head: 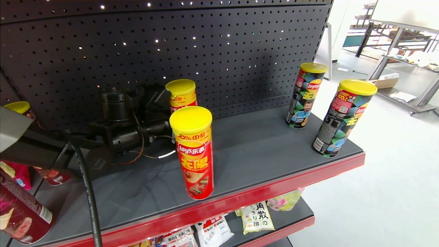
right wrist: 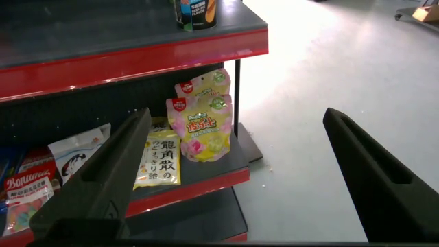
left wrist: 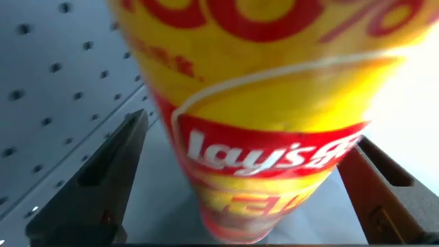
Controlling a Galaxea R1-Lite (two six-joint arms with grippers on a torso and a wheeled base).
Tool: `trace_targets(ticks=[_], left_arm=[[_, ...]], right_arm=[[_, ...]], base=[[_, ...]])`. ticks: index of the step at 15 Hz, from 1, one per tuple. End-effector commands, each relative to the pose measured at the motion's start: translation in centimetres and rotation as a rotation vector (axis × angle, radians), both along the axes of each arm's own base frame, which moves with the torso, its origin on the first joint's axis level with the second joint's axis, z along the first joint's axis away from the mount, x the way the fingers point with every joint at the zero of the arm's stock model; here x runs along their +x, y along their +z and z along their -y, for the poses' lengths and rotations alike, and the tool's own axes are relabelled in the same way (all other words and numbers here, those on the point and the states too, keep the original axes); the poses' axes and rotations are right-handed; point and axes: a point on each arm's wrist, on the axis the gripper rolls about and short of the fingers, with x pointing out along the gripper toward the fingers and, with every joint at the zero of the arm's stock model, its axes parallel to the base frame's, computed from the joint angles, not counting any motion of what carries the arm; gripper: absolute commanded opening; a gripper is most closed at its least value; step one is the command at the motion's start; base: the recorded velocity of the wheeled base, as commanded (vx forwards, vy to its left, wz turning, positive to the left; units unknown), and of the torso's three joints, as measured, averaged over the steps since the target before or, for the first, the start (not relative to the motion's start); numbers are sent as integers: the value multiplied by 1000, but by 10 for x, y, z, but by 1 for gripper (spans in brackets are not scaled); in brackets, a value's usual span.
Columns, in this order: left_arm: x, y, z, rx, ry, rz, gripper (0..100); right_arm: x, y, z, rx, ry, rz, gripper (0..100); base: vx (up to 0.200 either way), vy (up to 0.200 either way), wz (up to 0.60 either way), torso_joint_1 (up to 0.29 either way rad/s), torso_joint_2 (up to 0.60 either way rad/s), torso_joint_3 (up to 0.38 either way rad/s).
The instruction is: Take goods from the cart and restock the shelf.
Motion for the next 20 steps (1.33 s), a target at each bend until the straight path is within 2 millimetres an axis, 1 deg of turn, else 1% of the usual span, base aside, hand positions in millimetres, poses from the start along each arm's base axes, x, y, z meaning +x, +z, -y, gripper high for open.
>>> trace_targets(ticks=[1,2,4,5,10,11,12,14,15,16,20], left_arm=[[-6,12,-7,-11,14,33,100],[-10,16,-14,-11,27,43,100],[-19,21,-18,-11,32,44,100],[-30,26,-25,-12,41,47,100],[-78,38,-40,-17,40,60,100],[-84,38,-42,-16,39,61,100],[-100,45,-46,-16,35,79,100],[-118,54,-52,-19,36,103,100],[-130,58,-56,-23,38,116,100],[-152,62,-63,-29,40,124,100],[-225,74,-85,-34,53,117,100]], right_arm=[[0,0,0,0,0,-1,100],[0,0,0,0,0,-1,100],[0,0,0,0,0,1,100],[0,0,0,0,0,1,100],[0,0,0,0,0,-1,100],[0,0,0,0,0,-1,100],[0,0,0,0,0,-1,100],[0,0,0,0,0,-1,100],[0,0,0,0,0,1,100],[0,0,0,0,0,-1,100],[0,0,0,0,0,1,100]], base=[[0,0,0,0,0,0],[0,0,0,0,0,0],[0,0,0,0,0,0],[0,0,0,0,0,0],[0,0,0,0,0,0],[0,0,0,0,0,0],[0,0,0,0,0,0],[0,0,0,0,0,0],[0,0,0,0,0,0],[0,0,0,0,0,0],[0,0,0,0,0,0]])
